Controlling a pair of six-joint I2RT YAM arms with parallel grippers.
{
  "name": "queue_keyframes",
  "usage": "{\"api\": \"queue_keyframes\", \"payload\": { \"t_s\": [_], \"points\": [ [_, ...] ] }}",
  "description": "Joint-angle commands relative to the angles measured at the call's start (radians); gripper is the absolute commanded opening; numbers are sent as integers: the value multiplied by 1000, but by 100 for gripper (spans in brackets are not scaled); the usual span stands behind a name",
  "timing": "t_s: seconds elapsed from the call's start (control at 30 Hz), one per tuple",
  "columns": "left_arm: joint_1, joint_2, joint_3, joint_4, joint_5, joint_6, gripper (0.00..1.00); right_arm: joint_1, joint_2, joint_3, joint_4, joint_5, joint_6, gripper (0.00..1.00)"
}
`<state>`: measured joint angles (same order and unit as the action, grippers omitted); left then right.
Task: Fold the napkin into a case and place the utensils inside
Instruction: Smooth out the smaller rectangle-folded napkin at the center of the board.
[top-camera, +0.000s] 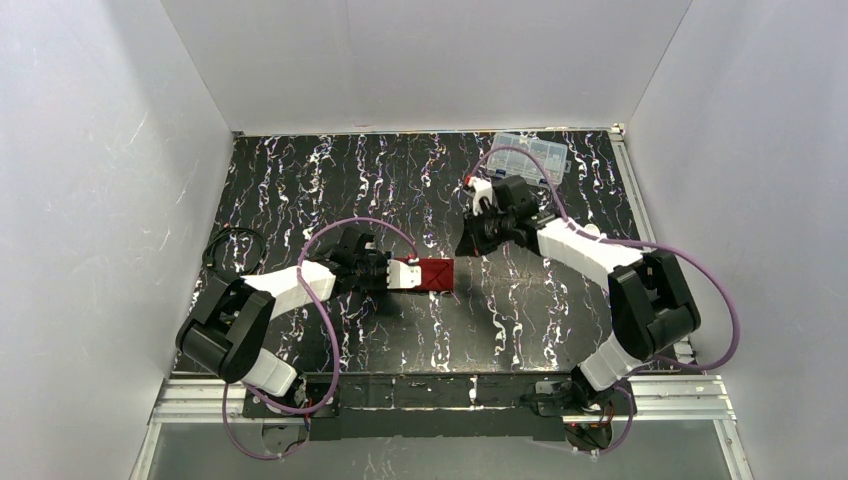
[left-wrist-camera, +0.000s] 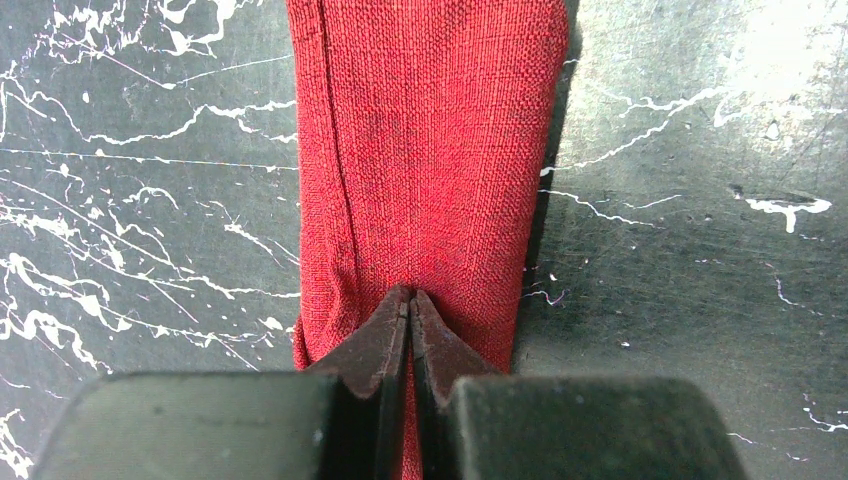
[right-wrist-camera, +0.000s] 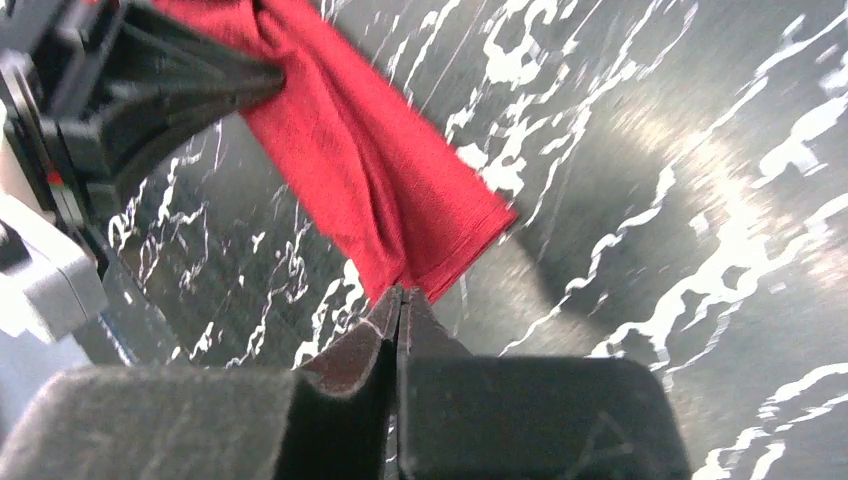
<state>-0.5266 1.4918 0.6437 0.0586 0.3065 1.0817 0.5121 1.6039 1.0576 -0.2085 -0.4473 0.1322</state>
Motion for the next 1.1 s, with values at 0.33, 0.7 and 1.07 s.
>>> {"api": "queue_keyframes", "payload": {
  "t_s": [0.33, 0.7, 1.07],
  "points": [
    [-4, 20, -41, -128, -57, -14, 0, 119, 114, -178, 647, -248, 428, 1],
    [-6, 13, -40, -127, -63, -14, 0, -10, 360, -156, 626, -327, 462, 1],
    [-7, 8, -52, -124, -62, -10, 0, -55, 383, -124, 605, -406, 460, 1]
  ]
}}
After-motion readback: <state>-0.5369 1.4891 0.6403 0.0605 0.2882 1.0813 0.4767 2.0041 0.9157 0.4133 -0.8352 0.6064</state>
